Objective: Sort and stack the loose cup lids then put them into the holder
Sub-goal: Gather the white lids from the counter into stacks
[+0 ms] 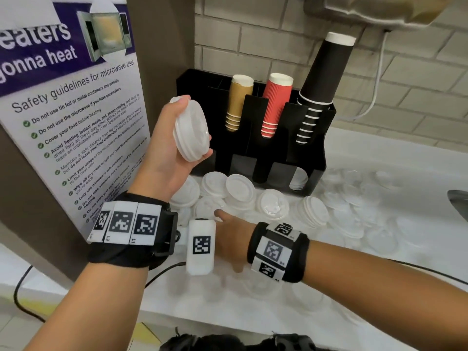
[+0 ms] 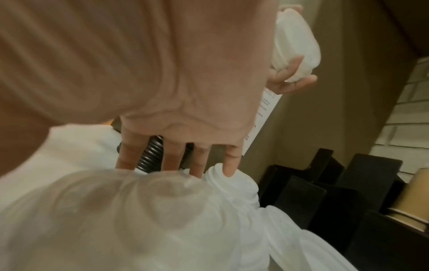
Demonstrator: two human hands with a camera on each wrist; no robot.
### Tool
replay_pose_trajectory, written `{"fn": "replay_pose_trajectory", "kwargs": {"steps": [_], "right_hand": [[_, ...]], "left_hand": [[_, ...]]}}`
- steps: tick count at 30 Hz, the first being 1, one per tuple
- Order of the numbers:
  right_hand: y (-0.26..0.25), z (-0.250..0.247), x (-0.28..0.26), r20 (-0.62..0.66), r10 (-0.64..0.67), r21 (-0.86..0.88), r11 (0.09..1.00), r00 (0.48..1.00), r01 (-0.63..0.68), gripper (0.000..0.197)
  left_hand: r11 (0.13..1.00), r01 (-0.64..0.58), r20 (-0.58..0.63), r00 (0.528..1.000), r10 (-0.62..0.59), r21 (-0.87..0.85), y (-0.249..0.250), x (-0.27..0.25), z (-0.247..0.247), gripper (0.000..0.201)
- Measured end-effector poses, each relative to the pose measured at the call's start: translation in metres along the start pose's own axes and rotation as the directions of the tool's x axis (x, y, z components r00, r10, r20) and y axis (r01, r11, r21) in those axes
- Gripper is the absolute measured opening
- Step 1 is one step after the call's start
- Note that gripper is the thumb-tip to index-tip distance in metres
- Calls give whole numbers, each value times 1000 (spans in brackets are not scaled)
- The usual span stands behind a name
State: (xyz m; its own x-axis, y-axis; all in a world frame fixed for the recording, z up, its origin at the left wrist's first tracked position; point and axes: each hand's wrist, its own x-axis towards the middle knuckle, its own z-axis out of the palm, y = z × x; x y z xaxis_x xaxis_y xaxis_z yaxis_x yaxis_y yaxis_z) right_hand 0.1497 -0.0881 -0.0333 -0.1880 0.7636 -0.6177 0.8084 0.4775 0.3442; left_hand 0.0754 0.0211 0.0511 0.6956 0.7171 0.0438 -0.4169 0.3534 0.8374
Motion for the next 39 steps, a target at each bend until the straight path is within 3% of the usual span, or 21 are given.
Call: {"fn": "replay_pose_trajectory", "kwargs": {"steps": [6, 10, 13, 16, 19, 22, 25, 27, 30, 35, 39], "right_hand": [[5, 2, 10, -27, 18, -25, 1000, 999, -19, 85], [17, 0, 3, -276, 120, 333, 943, 954, -22, 83], [28, -3, -1, -363, 324, 710, 703, 874, 34, 76], [43, -7, -5, -341, 499, 904, 408, 797, 131, 71], [63, -8, -15, -322, 670, 946, 198, 669, 257, 65], [82, -3, -29, -203, 796, 950, 19, 571, 311, 56], [89, 7, -45, -60, 840, 877, -214, 539, 431, 45], [86, 14, -57, -15, 850, 801, -305, 526, 516, 38], [71, 24, -72, -34, 867, 774, -292, 496, 562, 36], [41, 31, -82, -123, 883, 807, -177, 454, 563, 49], [34, 32, -82, -119, 902, 821, -145, 414, 552, 53]], "left_hand": [[1000, -19, -11, 1000, 19, -1, 2, -3, -1, 39], [999, -47, -7, 999, 47, -13, 7, -4, -3, 34], [998, -61, 5, 998, 61, -19, 10, -3, -1, 29], [997, -75, 14, 997, 75, -21, 11, -1, 4, 28], [997, -72, 23, 997, 72, -10, 7, 1, 9, 26], [998, -49, 31, 998, 51, -37, -8, 2, 12, 19], [1000, 17, 40, 999, -16, -11, -29, 0, 14, 20], [997, 53, 29, 998, -55, 54, -43, -1, 15, 27], [987, 121, 32, 992, -125, 109, -58, -4, 15, 40], [976, 152, 71, 984, -165, 157, -73, -7, 20, 53], [970, 157, 138, 973, -183, 184, -79, -9, 25, 52]]}}
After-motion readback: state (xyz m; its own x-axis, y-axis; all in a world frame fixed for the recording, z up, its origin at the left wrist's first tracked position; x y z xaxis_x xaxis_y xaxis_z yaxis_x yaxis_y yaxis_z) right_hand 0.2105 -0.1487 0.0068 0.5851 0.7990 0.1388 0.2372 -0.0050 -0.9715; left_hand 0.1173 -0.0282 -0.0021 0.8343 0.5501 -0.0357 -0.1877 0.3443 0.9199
